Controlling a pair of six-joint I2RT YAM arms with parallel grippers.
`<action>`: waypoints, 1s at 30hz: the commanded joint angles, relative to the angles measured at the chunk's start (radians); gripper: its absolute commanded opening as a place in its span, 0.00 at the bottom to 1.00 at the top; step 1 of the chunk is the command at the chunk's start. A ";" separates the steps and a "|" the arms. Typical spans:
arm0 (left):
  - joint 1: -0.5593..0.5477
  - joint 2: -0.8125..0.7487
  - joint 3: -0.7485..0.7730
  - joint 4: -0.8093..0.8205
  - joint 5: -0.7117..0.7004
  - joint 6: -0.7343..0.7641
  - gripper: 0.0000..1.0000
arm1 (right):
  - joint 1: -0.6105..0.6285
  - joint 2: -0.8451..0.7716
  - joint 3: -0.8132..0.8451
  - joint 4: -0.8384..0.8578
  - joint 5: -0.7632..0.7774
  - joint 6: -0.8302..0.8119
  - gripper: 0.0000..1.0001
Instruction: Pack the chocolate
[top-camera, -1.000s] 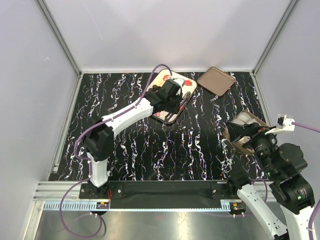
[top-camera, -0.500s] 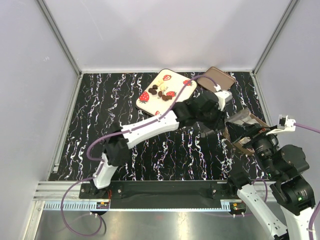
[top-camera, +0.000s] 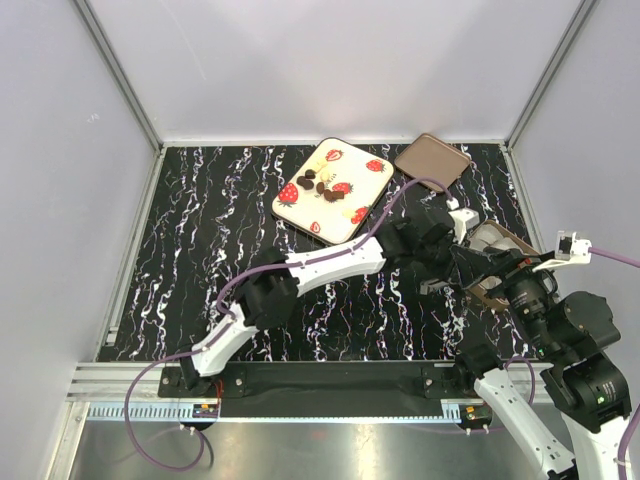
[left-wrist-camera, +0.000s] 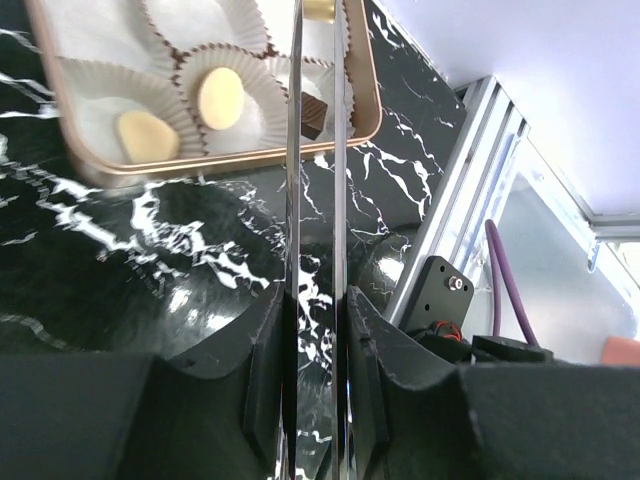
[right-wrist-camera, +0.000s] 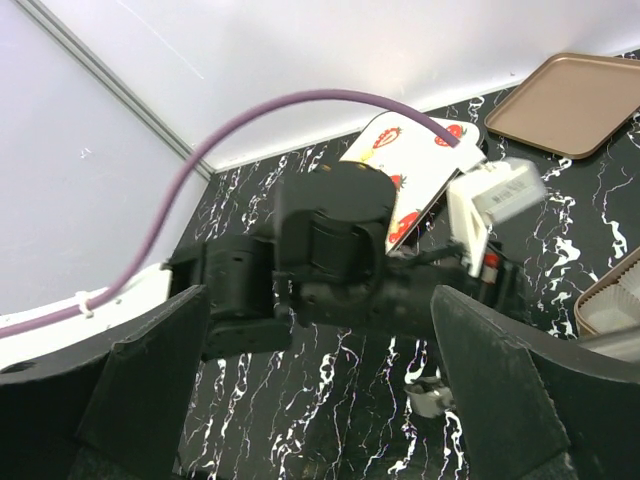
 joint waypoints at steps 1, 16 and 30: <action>-0.028 0.028 0.092 0.112 0.037 0.005 0.25 | -0.001 -0.008 0.007 0.028 -0.008 0.007 0.99; -0.035 0.153 0.175 0.140 -0.004 0.043 0.27 | -0.001 -0.009 0.018 0.011 0.014 -0.020 0.99; -0.035 0.190 0.181 0.144 0.002 0.079 0.31 | -0.001 -0.005 0.016 0.010 0.040 -0.036 0.99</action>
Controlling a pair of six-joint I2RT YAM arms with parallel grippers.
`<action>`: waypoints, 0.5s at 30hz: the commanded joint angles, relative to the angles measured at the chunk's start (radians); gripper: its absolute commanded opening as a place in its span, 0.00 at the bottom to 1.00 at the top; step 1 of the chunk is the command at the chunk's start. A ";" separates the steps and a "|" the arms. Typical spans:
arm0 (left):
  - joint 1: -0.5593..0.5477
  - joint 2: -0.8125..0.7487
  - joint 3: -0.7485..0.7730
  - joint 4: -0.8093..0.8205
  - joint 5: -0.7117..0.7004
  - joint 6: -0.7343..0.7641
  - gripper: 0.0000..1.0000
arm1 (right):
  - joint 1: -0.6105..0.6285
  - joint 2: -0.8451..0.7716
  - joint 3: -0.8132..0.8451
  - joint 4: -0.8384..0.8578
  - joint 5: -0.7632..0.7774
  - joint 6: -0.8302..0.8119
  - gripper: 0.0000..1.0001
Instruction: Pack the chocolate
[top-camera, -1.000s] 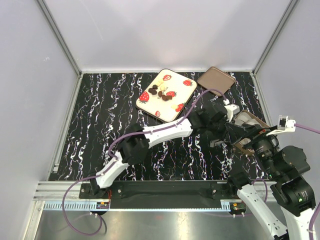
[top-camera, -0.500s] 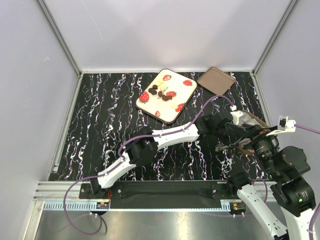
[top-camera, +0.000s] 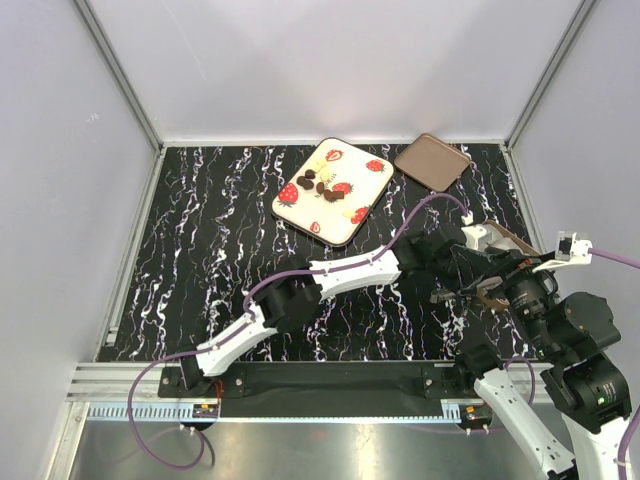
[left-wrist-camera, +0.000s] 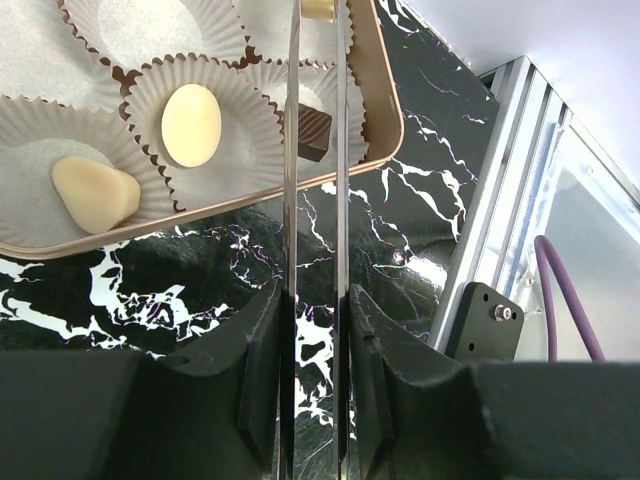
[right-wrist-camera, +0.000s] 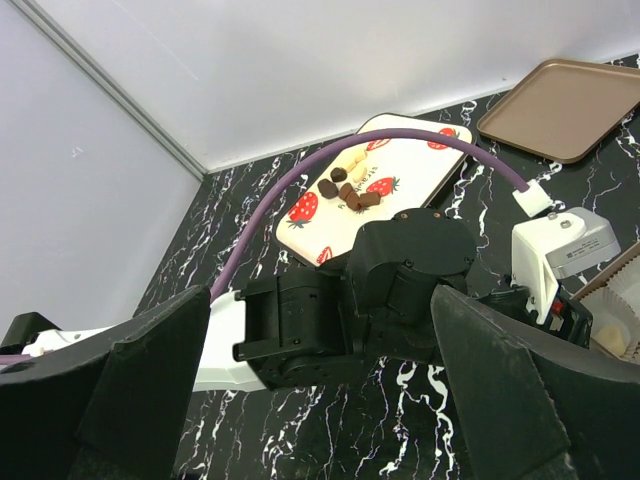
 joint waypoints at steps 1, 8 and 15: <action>0.002 -0.008 0.044 0.066 0.001 0.026 0.32 | 0.000 0.000 0.015 0.016 0.030 -0.018 0.99; 0.002 -0.015 0.044 0.057 -0.005 0.034 0.38 | -0.001 0.003 0.015 0.022 0.029 -0.018 0.99; 0.000 -0.064 0.012 0.069 -0.007 0.042 0.37 | -0.001 0.011 0.016 0.025 0.026 -0.018 0.99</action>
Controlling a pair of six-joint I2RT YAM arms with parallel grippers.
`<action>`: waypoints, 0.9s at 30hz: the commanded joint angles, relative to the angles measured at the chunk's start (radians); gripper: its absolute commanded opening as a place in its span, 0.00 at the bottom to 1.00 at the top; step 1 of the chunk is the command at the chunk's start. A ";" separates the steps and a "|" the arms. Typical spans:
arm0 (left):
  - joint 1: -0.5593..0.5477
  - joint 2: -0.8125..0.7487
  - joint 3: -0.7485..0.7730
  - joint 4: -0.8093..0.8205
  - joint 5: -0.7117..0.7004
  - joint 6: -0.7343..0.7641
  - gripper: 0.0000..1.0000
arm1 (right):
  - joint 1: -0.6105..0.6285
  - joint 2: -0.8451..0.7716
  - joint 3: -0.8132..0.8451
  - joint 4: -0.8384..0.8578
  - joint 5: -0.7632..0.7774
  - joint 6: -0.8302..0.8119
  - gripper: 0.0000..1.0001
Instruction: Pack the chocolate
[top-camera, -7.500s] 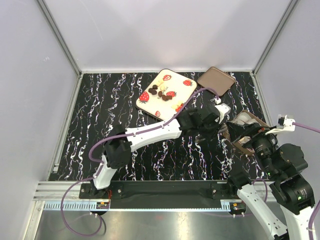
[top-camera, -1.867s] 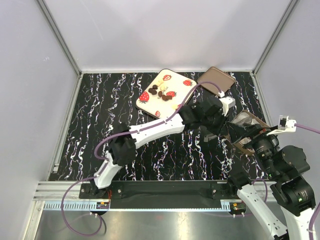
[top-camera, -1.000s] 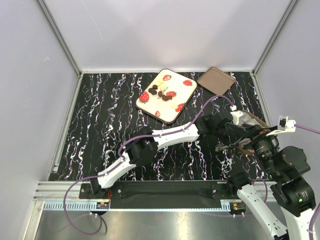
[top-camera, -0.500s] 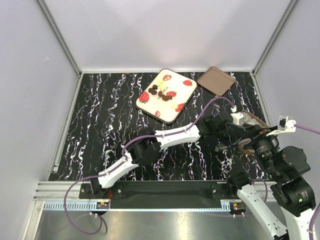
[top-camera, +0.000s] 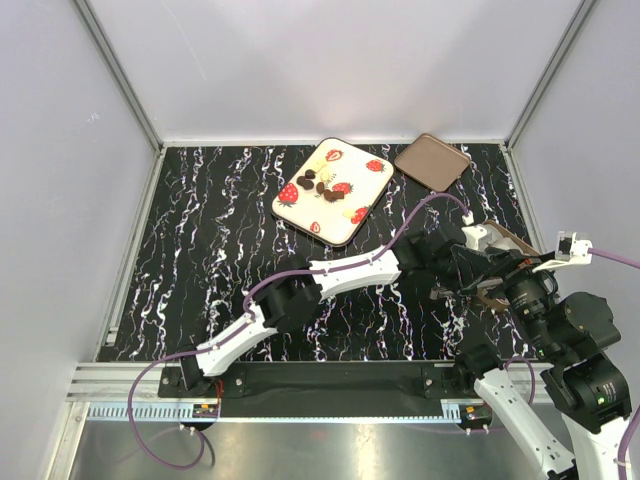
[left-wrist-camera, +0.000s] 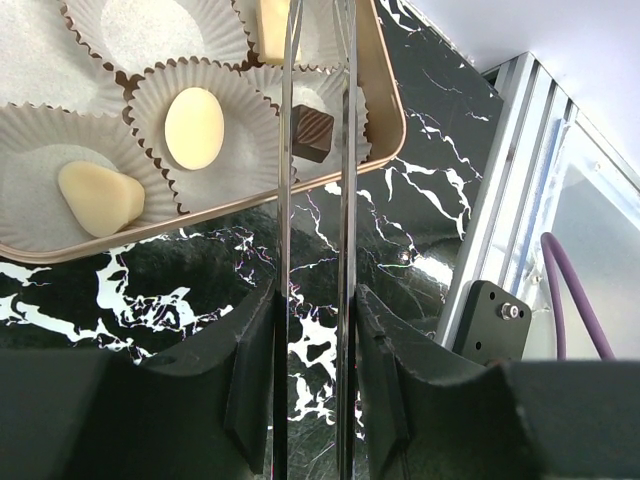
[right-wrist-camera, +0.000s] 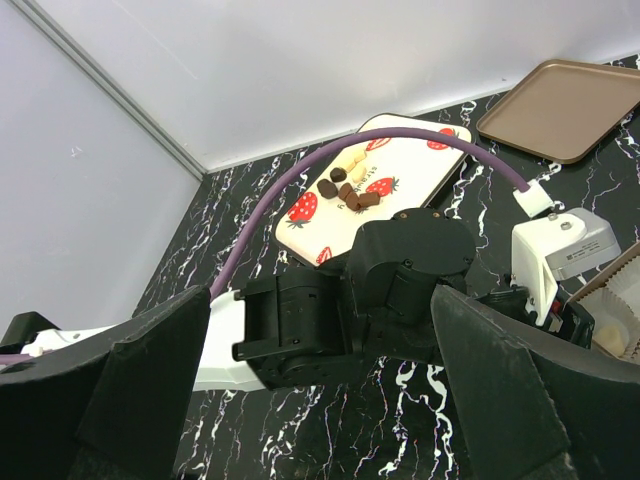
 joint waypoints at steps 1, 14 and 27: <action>0.000 -0.074 0.005 0.076 -0.009 0.019 0.37 | -0.001 0.009 0.018 0.025 0.025 -0.014 0.99; 0.044 -0.384 -0.224 0.049 -0.250 0.043 0.36 | -0.001 0.023 0.051 0.025 0.034 -0.001 0.99; 0.347 -0.748 -0.640 -0.197 -0.569 0.060 0.37 | -0.001 0.068 0.016 0.048 0.005 0.034 0.98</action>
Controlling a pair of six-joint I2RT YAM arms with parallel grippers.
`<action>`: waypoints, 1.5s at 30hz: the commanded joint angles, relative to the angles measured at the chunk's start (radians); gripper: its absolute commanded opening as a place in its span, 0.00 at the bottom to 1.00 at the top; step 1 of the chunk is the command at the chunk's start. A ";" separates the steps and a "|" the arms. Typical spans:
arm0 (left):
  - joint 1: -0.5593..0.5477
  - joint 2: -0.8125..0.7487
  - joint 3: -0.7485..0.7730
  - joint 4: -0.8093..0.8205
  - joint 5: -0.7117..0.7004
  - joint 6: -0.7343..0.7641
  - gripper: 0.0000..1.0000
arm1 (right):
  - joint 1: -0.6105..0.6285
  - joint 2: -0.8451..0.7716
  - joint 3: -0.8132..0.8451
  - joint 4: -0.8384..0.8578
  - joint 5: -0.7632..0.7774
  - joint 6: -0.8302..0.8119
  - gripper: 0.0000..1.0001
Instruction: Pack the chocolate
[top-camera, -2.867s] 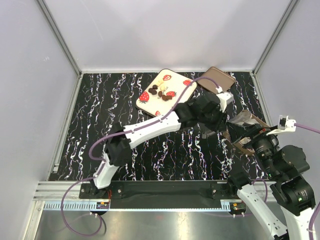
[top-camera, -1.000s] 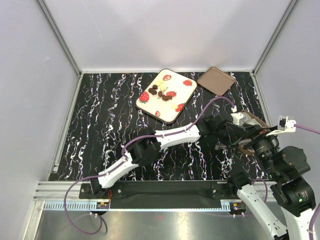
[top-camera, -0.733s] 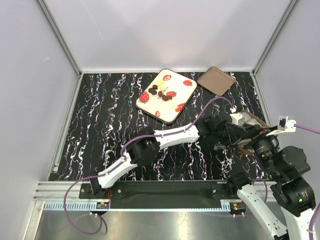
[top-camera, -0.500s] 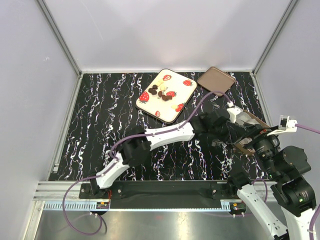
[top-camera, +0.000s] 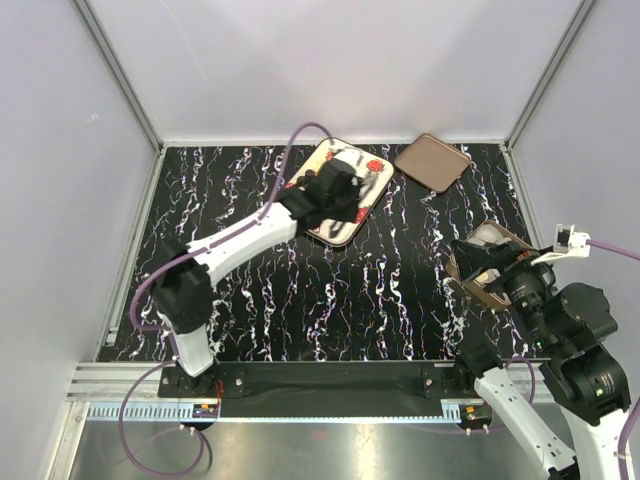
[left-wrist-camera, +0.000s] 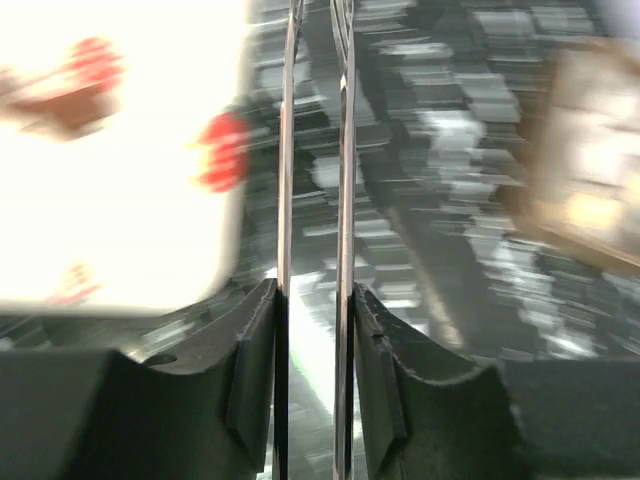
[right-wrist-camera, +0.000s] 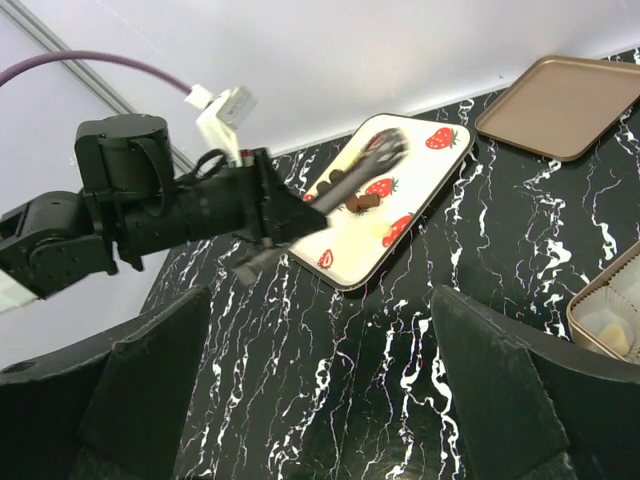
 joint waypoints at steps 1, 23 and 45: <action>0.071 -0.110 -0.106 -0.070 -0.150 0.030 0.37 | -0.001 0.039 -0.009 0.045 -0.013 0.016 0.98; 0.126 -0.073 -0.186 -0.120 -0.063 0.054 0.42 | -0.001 0.028 -0.031 0.057 -0.012 0.006 0.98; 0.080 0.030 -0.170 -0.104 -0.075 0.060 0.49 | -0.003 0.016 -0.034 0.051 -0.009 0.012 0.98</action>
